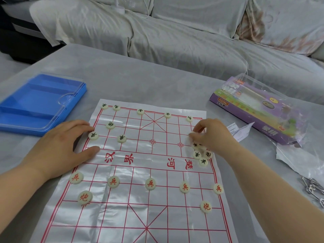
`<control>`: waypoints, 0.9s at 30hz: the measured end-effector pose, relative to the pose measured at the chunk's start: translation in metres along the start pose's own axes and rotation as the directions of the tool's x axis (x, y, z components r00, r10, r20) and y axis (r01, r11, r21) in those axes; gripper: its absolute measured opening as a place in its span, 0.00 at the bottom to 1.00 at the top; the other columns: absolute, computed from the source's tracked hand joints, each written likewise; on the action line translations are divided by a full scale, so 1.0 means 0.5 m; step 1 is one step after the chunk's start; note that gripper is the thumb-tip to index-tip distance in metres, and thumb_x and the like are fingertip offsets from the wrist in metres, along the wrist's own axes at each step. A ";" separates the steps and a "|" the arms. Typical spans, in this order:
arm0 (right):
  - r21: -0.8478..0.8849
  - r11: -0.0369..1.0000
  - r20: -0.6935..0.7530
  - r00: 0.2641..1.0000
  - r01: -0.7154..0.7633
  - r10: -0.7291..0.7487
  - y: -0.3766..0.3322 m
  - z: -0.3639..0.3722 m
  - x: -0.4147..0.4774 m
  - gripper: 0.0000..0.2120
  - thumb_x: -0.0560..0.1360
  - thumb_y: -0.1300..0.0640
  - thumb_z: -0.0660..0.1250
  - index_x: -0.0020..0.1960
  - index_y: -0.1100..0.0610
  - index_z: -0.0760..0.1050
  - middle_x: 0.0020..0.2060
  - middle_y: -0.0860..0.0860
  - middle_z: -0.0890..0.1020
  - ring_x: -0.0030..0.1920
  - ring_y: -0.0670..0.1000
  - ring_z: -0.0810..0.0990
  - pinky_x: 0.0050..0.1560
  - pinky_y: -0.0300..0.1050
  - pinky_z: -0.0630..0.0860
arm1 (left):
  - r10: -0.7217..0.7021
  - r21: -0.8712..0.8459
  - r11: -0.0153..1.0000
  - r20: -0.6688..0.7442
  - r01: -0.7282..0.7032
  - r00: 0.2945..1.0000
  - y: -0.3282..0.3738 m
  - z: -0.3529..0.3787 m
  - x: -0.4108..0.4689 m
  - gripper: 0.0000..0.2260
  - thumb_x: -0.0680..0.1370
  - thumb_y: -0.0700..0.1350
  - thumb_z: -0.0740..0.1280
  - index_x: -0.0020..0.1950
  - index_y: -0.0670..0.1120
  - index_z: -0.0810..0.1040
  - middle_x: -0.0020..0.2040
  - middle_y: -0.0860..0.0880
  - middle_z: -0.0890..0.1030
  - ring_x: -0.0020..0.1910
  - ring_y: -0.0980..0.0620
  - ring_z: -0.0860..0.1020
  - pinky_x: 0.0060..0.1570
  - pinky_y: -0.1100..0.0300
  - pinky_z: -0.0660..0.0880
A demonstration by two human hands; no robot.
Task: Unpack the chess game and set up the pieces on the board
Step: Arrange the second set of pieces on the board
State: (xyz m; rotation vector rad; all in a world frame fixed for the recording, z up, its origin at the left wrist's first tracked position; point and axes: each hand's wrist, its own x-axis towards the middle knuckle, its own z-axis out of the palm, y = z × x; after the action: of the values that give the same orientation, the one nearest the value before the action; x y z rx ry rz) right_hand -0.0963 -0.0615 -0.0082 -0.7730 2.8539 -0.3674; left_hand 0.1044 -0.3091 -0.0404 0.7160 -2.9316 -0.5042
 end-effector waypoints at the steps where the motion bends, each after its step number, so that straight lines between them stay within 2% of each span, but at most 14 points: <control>1: 0.033 0.999 -0.051 0.998 -0.018 0.020 0.004 -0.004 0.005 0.12 0.73 0.50 0.66 0.51 0.57 0.77 0.46 0.50 0.77 0.50 0.49 0.71 0.51 0.44 0.71 | -0.001 0.000 1.000 0.002 0.001 1.000 0.000 0.000 -0.001 0.28 0.68 0.55 0.69 0.66 0.49 0.70 0.66 0.50 0.70 0.63 0.48 0.68 0.63 0.50 0.66; 3: -0.010 0.998 -0.126 0.990 -0.061 0.059 0.014 -0.012 0.019 0.13 0.73 0.48 0.66 0.49 0.58 0.77 0.44 0.51 0.77 0.51 0.52 0.74 0.51 0.47 0.73 | 0.000 0.001 1.000 0.001 0.000 1.000 0.001 -0.001 -0.001 0.28 0.68 0.55 0.69 0.66 0.48 0.70 0.66 0.50 0.70 0.64 0.48 0.68 0.63 0.50 0.66; 7: -0.188 0.975 -0.061 0.992 -0.118 0.108 0.028 -0.011 0.040 0.17 0.75 0.45 0.61 0.47 0.59 0.76 0.42 0.53 0.76 0.51 0.54 0.75 0.52 0.48 0.74 | -0.005 0.004 1.000 0.024 0.005 1.000 0.003 -0.004 -0.001 0.29 0.68 0.57 0.68 0.66 0.49 0.70 0.66 0.50 0.70 0.64 0.48 0.68 0.63 0.50 0.66; 9: -0.156 0.982 -0.050 0.994 -0.102 0.096 0.032 -0.008 0.042 0.17 0.76 0.46 0.59 0.48 0.60 0.76 0.43 0.55 0.78 0.48 0.54 0.74 0.50 0.47 0.73 | -0.005 0.004 1.000 0.028 0.005 1.000 0.002 -0.005 -0.001 0.31 0.65 0.61 0.64 0.66 0.48 0.70 0.66 0.49 0.71 0.64 0.47 0.69 0.62 0.49 0.66; 11: -0.039 0.995 -0.047 0.995 -0.093 0.091 0.038 -0.013 0.038 0.14 0.78 0.50 0.57 0.51 0.60 0.75 0.46 0.55 0.78 0.45 0.52 0.73 0.46 0.44 0.69 | -0.002 0.011 1.000 0.022 0.002 1.000 -0.001 -0.004 0.000 0.35 0.62 0.63 0.60 0.65 0.48 0.71 0.65 0.48 0.71 0.63 0.47 0.69 0.62 0.48 0.67; 13: 0.075 0.994 -0.025 0.997 -0.077 0.079 0.047 -0.024 0.033 0.12 0.79 0.56 0.57 0.57 0.58 0.74 0.50 0.54 0.78 0.46 0.50 0.71 0.47 0.42 0.67 | -0.003 0.017 1.000 0.015 0.003 1.000 -0.005 -0.001 0.000 0.36 0.61 0.65 0.58 0.65 0.48 0.72 0.64 0.48 0.72 0.62 0.46 0.70 0.61 0.47 0.68; 15: 0.089 0.995 0.043 0.999 -0.034 0.031 0.055 -0.035 0.029 0.13 0.78 0.61 0.57 0.60 0.56 0.74 0.55 0.53 0.77 0.48 0.48 0.70 0.50 0.39 0.66 | -0.004 0.021 1.000 0.009 0.004 1.000 -0.005 -0.001 0.000 0.37 0.60 0.65 0.58 0.64 0.48 0.72 0.64 0.48 0.72 0.62 0.46 0.70 0.61 0.47 0.68; 17: 0.054 0.998 0.123 0.992 0.009 -0.016 0.058 -0.041 0.027 0.15 0.77 0.64 0.59 0.61 0.54 0.73 0.55 0.52 0.76 0.47 0.47 0.70 0.49 0.38 0.66 | -0.007 0.021 1.000 0.008 0.007 1.000 -0.005 -0.001 0.001 0.37 0.60 0.65 0.58 0.64 0.48 0.72 0.64 0.48 0.72 0.62 0.46 0.70 0.61 0.46 0.68; 19: 0.023 0.999 0.152 0.988 0.033 -0.036 0.056 -0.040 0.028 0.15 0.76 0.63 0.61 0.61 0.53 0.74 0.51 0.51 0.75 0.46 0.47 0.70 0.49 0.37 0.66 | -0.008 0.017 1.000 0.011 0.008 1.000 -0.003 -0.001 0.001 0.37 0.60 0.65 0.58 0.65 0.48 0.72 0.65 0.48 0.72 0.63 0.46 0.70 0.62 0.46 0.68; 22: -0.007 0.999 0.121 0.992 0.044 -0.043 0.052 -0.034 0.033 0.13 0.76 0.60 0.63 0.59 0.55 0.75 0.47 0.49 0.72 0.46 0.48 0.70 0.46 0.37 0.66 | -0.004 0.011 1.000 0.005 0.004 1.000 -0.003 -0.001 0.001 0.36 0.60 0.64 0.58 0.64 0.48 0.72 0.64 0.48 0.72 0.62 0.46 0.70 0.61 0.47 0.68; 27: -0.013 0.999 0.044 0.999 -0.031 0.032 0.053 -0.022 0.053 0.13 0.75 0.53 0.65 0.56 0.57 0.75 0.45 0.51 0.73 0.44 0.49 0.70 0.39 0.39 0.66 | 0.004 -0.001 1.000 0.005 -0.004 1.000 -0.001 -0.004 0.000 0.34 0.62 0.63 0.61 0.64 0.47 0.72 0.64 0.48 0.72 0.62 0.46 0.70 0.61 0.48 0.67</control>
State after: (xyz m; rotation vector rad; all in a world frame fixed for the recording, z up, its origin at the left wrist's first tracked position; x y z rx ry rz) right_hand -0.1339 -0.0508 -0.0076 -0.7285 2.8264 -0.3250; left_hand 0.1049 -0.3100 -0.0388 0.7100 -2.9364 -0.5081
